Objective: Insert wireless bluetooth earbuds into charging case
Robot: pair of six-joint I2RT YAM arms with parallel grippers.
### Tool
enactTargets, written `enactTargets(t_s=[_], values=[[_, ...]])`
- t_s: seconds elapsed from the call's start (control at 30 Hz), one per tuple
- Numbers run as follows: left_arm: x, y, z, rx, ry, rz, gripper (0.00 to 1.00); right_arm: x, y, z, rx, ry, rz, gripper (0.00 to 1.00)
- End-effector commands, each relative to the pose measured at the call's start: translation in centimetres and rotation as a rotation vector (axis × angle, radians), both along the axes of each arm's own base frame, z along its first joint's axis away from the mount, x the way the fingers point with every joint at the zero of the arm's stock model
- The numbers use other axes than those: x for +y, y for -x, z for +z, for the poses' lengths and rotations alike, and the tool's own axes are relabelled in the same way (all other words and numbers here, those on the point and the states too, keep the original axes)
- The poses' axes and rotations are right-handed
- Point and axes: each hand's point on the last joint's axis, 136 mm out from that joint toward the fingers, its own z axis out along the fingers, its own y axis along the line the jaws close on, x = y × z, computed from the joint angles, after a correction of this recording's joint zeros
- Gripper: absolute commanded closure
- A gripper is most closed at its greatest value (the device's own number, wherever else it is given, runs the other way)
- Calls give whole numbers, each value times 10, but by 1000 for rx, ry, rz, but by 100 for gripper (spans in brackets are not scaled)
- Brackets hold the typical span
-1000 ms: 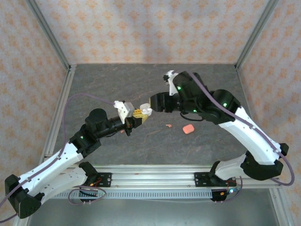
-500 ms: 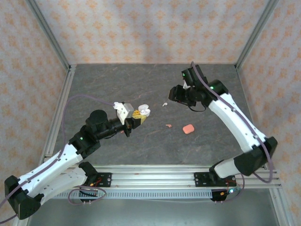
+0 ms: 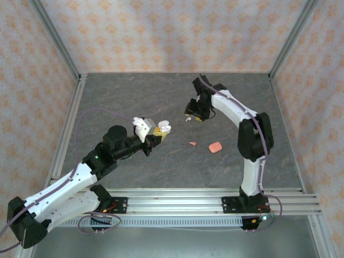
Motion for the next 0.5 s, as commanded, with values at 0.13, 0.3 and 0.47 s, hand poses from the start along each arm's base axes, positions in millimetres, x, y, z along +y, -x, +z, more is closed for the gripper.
enactTargets(t_s=[0.13,0.3,0.47], values=[[6,-8,3,-39,-6,55,100,0,-34,-26,3,78,-21,50],[8,-9,-2,-35,-19,66,100,-1,-40,-41,21,108,-31,50],[8,-10,-6,-35,-28,70,100,-6,-39,-52,28,135,-43,50]])
